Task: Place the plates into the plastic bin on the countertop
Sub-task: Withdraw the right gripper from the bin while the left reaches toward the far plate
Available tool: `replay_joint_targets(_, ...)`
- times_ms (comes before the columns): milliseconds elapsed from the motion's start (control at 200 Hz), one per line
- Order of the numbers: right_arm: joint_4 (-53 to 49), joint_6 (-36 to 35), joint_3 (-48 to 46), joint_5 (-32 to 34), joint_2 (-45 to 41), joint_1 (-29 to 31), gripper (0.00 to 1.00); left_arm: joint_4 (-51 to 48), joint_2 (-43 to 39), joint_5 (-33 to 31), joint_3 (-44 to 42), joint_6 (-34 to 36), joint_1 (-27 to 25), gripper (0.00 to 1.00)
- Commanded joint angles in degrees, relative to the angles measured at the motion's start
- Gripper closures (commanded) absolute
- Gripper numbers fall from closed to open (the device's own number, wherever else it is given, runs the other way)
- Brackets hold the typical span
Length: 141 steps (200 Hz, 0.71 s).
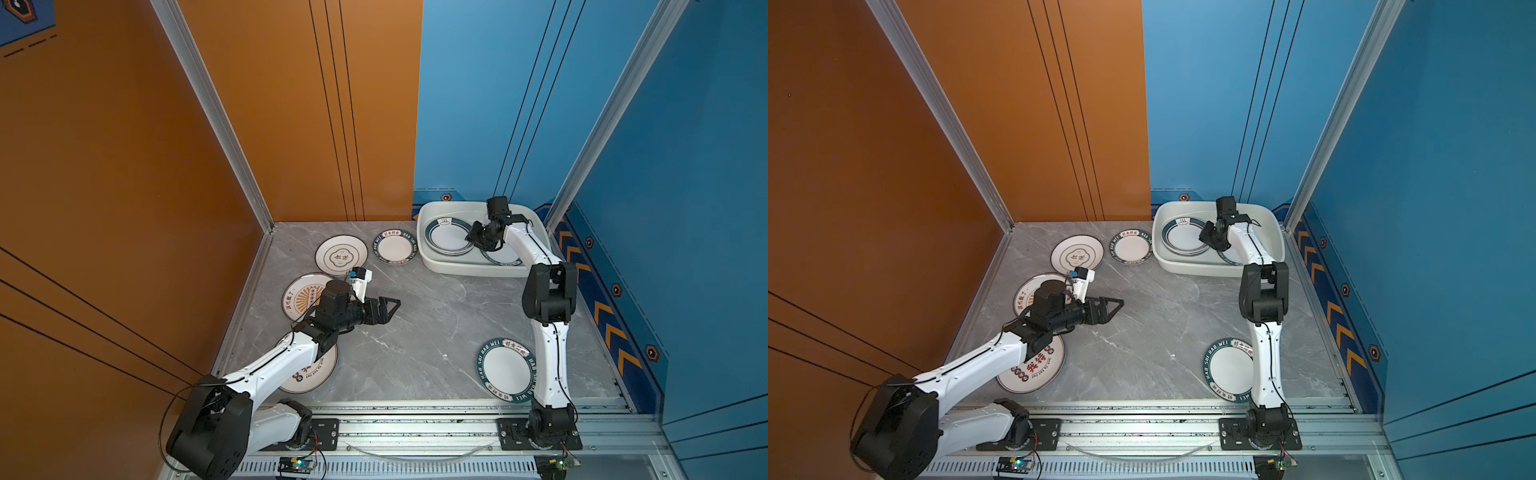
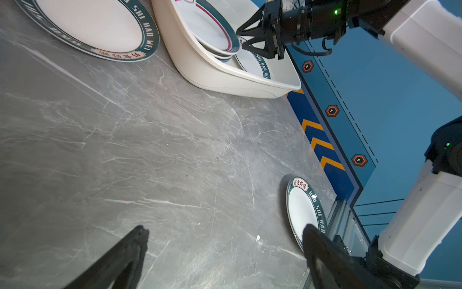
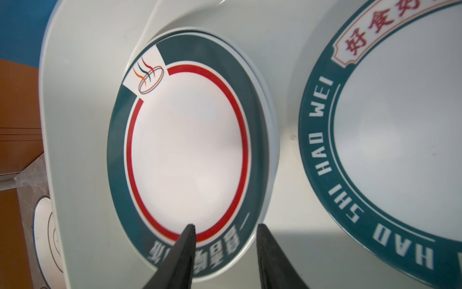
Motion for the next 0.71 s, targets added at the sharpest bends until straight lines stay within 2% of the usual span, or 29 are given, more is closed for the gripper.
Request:
replay_joint_targets(0, -1.9, -2.2, -0.8, 3.1, -3.3, -0.6, 0.57, -0.2, 2.3, -0.8, 3.0, 2.0, -3.1, 0.02)
replay_joint_targets(295, -1.1, -4.1, -6.7, 4.7, -10.8, -2.6, 0.57, -0.2, 12.1, -0.9, 10.7, 2.4, -12.5, 0.02)
replay_joint_targets(521, 4.1, -3.5, -18.6, 2.9, -21.6, -4.9, 0.56, 2.4, 21.5, 0.9, 15.5, -0.6, -22.1, 0.02)
replay_joint_targets(701, 8.2, -3.4, -31.0, 0.7, -29.6, -7.7, 0.56, 7.5, 28.4, 3.5, 16.0, -5.2, -26.9, 0.01)
